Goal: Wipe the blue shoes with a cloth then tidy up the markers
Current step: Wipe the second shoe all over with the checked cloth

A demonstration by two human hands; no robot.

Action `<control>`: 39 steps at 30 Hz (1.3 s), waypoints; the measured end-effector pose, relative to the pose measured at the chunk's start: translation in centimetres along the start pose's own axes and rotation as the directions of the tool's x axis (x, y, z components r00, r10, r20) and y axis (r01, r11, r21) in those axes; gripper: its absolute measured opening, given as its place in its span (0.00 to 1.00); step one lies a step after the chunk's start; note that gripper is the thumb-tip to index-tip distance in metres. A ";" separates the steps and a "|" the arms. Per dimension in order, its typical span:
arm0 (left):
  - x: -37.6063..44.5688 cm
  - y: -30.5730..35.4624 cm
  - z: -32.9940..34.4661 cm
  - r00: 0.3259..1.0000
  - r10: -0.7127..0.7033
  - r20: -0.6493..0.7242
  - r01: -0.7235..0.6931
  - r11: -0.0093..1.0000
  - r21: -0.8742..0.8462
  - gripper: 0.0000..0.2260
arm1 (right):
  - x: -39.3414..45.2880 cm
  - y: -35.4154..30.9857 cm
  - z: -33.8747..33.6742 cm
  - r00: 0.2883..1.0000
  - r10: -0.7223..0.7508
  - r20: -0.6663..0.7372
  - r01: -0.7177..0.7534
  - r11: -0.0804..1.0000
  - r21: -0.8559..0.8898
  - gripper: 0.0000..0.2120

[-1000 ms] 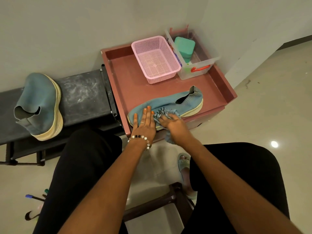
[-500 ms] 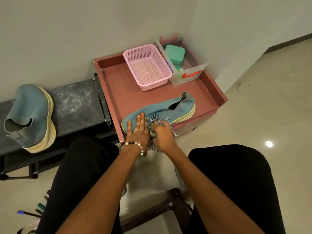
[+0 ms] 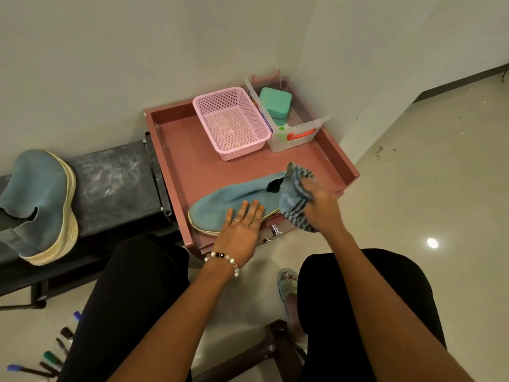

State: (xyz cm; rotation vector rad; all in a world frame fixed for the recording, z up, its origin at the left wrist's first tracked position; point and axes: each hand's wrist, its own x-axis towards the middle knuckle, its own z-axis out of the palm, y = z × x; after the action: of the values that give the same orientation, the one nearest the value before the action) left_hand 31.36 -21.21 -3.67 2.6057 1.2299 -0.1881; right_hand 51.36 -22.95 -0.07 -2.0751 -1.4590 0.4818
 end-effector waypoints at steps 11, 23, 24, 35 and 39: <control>-0.5 0.3 0.8 0.991 -0.072 0.110 0.063 0.995 0.081 0.37 | -0.4 -2.4 5.0 0.832 -0.224 0.507 0.436 0.831 -0.347 0.24; -0.4 0.3 0.4 0.989 -0.078 0.128 0.073 0.996 0.044 0.39 | -0.1 -2.6 3.8 0.970 -0.040 0.240 0.132 0.915 -0.382 0.23; -0.5 0.3 0.3 0.988 -0.076 0.134 0.070 0.996 0.051 0.39 | -0.9 -3.2 4.4 0.954 -0.100 0.282 0.192 0.928 -0.320 0.23; -0.5 0.5 -0.1 0.984 -0.086 0.156 0.082 0.996 0.034 0.37 | -0.1 -2.8 4.5 0.978 0.060 0.201 0.056 0.848 -0.527 0.18; -0.6 0.5 -0.1 0.983 -0.082 0.167 0.074 0.996 0.055 0.37 | -1.0 -3.5 5.8 0.927 -0.168 0.334 0.282 0.902 -0.328 0.21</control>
State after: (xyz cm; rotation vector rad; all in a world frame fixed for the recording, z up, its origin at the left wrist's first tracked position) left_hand 31.39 -21.97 -3.39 2.5226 1.2821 -0.4489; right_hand 45.12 -21.62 -2.44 -2.1367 -2.0856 0.4675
